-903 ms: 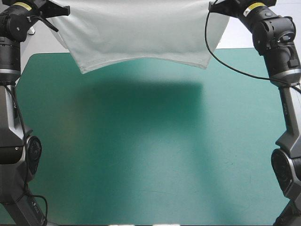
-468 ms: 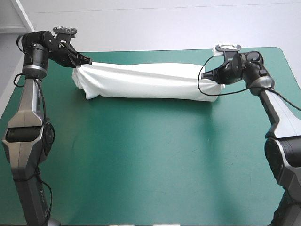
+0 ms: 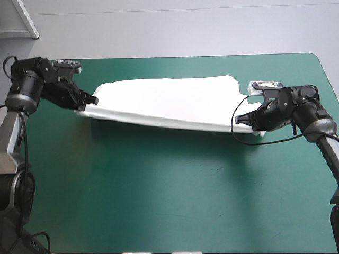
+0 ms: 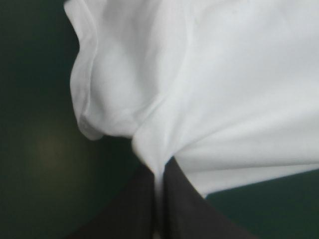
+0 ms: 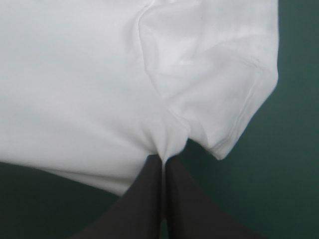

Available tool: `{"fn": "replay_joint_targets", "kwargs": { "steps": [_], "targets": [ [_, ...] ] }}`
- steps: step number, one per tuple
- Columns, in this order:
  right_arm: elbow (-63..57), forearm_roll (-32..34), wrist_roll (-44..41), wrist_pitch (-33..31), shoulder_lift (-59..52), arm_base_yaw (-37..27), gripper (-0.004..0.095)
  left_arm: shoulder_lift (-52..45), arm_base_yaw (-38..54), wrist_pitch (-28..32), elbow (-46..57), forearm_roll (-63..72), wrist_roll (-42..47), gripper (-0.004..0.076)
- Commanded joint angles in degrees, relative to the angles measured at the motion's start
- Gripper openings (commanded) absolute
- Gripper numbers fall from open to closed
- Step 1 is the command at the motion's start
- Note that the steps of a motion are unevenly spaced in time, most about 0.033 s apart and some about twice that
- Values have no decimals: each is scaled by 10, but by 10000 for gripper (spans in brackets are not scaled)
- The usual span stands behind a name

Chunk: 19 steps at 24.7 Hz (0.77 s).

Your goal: Fold the cloth

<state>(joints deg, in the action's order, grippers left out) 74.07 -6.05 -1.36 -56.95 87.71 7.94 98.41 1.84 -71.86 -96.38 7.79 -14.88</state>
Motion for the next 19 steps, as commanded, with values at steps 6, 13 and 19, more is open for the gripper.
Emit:
{"fn": "replay_joint_targets", "kwargs": {
  "steps": [6,13,19],
  "targets": [
    [-74,-89,84,-93,-73,-7,-19,-223,4,20,309,-21,13,-8],
    [-173,-95,109,-93,-118,9,-18,-275,4,32,467,-22,4,-8],
    [-195,-95,132,-17,-122,9,523,-275,4,44,481,32,4,286]
  ]
}}
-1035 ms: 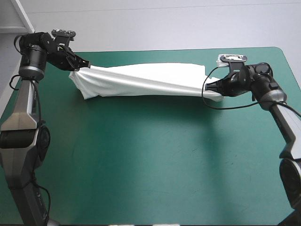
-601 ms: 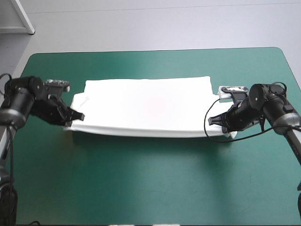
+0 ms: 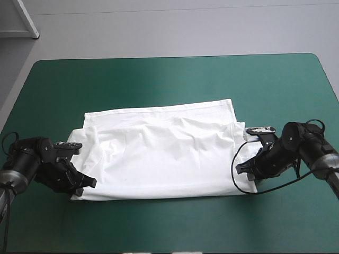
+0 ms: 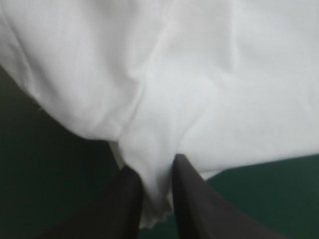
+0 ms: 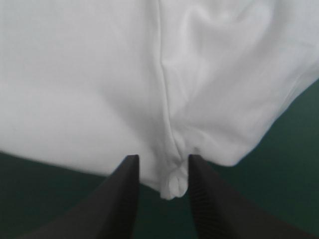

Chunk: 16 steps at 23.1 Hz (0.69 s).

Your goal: Fold the cloth

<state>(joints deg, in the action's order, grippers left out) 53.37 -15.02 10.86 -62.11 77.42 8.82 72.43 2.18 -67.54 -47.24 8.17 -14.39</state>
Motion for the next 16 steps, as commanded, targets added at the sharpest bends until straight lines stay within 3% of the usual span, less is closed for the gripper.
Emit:
{"fn": "replay_joint_targets", "kwargs": {
  "steps": [1,2,3,13,16],
  "targets": [
    [12,-4,10,63,-20,0,660,-15,1,15,-11,38,-1,386],
    [13,-3,10,82,-21,0,708,-15,1,42,-11,38,-1,446],
    [14,0,10,91,-21,0,710,-15,1,59,-11,38,1,453],
    [31,7,10,100,-25,0,697,-75,1,120,-112,-188,201,447],
    [31,7,10,105,-25,0,696,-77,1,129,-113,-187,206,447]
  ]
}}
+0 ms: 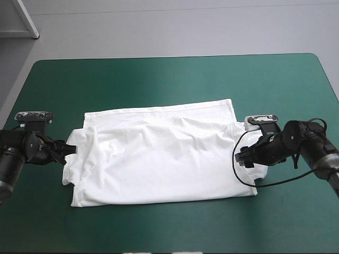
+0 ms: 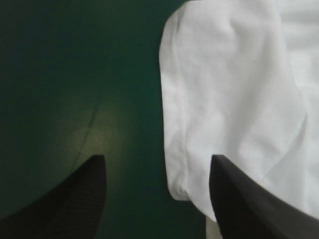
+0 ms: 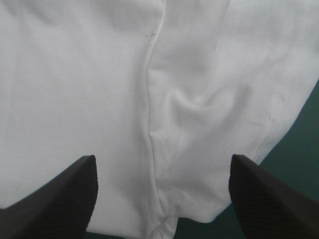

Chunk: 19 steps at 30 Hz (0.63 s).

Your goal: Fold the cloth

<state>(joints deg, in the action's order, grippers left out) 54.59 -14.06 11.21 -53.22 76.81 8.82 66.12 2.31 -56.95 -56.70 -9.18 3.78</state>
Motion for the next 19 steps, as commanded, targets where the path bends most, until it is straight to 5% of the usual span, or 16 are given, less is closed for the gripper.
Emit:
{"fn": "replay_joint_targets", "kwargs": {
  "steps": [1,19],
  "targets": [
    [18,-3,6,16,-19,0,696,-9,0,23,-19,-8,24,447],
    [18,-2,9,-33,-19,0,641,213,0,211,-19,-22,89,447]
  ]
}}
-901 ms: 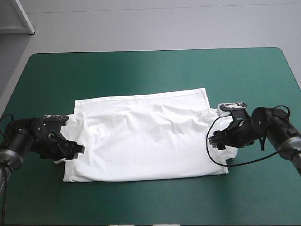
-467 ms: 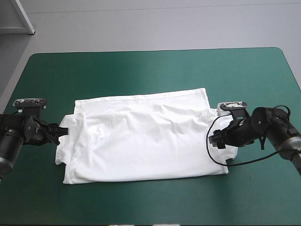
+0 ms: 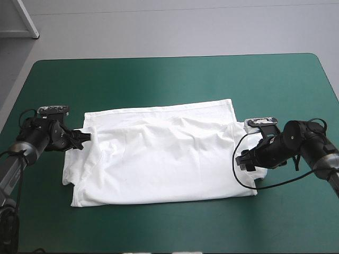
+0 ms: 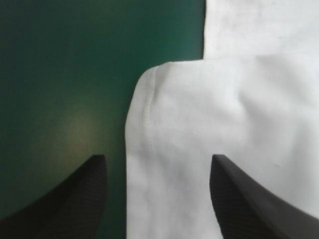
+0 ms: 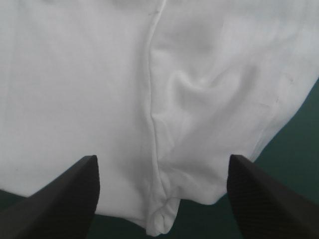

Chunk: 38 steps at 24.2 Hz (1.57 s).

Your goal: Fold the cloth

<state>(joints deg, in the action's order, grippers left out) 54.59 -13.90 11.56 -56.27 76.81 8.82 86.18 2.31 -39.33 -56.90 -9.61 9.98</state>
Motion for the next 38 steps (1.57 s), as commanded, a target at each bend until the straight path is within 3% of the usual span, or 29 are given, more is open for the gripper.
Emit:
{"fn": "replay_joint_targets", "kwargs": {
  "steps": [1,7,9,10,11,13,14,23,29,38],
  "targets": [
    [18,-4,5,-5,-19,0,634,26,0,41,-17,-26,36,447],
    [18,-8,1,-21,-19,0,610,79,0,66,-17,-29,50,447],
    [18,-13,1,-24,-19,0,604,82,0,66,-17,-28,50,400],
    [18,-14,1,-24,-19,0,604,81,0,58,-17,-30,49,291],
    [18,-15,1,-24,-19,0,604,79,0,52,-17,-32,49,231],
    [18,-16,-2,-24,-19,0,602,70,0,37,-17,-48,49,12],
    [18,-16,-3,-24,-19,0,602,66,0,36,-17,-57,49,-5],
    [18,-17,-13,-3,-19,0,602,-46,0,41,-24,-84,70,-8],
    [20,-17,-13,1,-19,0,602,-102,-2,41,-24,-18,58,-8],
    [21,-17,-14,24,-19,0,602,-136,-57,43,-24,272,-192,-8]
  ]
}}
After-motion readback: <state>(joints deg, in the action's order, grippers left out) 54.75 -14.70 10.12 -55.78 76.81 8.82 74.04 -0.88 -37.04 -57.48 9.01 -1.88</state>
